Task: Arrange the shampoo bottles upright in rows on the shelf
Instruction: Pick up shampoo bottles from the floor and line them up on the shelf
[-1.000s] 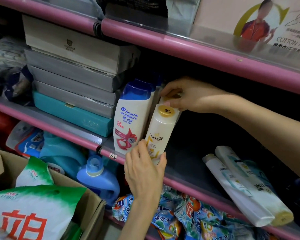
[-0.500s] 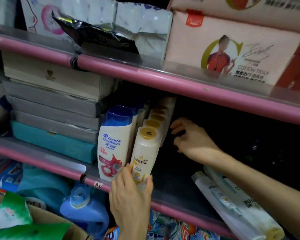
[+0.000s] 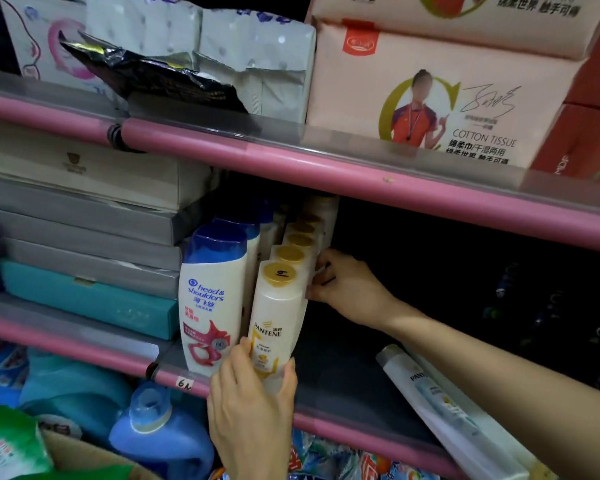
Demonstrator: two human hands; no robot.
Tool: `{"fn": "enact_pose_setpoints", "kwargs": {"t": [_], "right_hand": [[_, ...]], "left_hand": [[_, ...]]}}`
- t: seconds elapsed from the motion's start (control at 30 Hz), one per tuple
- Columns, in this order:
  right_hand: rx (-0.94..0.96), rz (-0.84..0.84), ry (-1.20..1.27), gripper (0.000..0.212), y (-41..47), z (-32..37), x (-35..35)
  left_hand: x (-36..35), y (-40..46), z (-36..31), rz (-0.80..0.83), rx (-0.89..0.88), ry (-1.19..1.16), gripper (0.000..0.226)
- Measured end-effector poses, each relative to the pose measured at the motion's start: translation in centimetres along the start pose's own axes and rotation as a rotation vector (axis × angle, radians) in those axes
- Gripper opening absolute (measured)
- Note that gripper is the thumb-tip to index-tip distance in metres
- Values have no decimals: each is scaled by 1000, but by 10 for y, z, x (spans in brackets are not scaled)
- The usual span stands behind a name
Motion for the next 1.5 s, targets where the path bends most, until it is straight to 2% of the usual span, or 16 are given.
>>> {"fn": "enact_pose_setpoints", "kwargs": {"t": [0.3,0.5,0.7,0.87,1.0,1.07,1.2,1.3,1.5], "right_hand": [[20,-77,-64,29,4,-3,-14],[-41,28,-107,42,5,-16,-34],[-101,75,-87,40,5,-38,-65],[-65,71,-83,35,3,-43,-76],[-125,167,-169,38,4,-53,-71],[-171,114,-213,35,12,-58,-50],[-259,-170,-177,45,39,-68,6],[-287,-154,-166,49,61,-83,5],[-295,-139,113,47,90,-111,-22]], "left_hand": [[0,0,1,-4,-10,-14,64],[1,0,1,-8,0,-22,65],[2,0,0,-12,10,-33,65],[2,-1,2,-12,15,-43,64],[3,-3,3,-11,26,-57,62],[3,-3,4,-5,44,-64,62],[1,-5,6,19,62,-83,63],[-2,-4,8,35,78,-97,65],[-7,4,8,13,56,-149,66]]}}
Point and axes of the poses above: each hand's wrist, its own y-axis towards the middle knuckle, its own x-axis out of the back of the hand, z = x × y, the point moved 8 cm from there along y, towards the middle knuckle, and after that the axes turned 9 degrees about z, right-handed, at the moved point
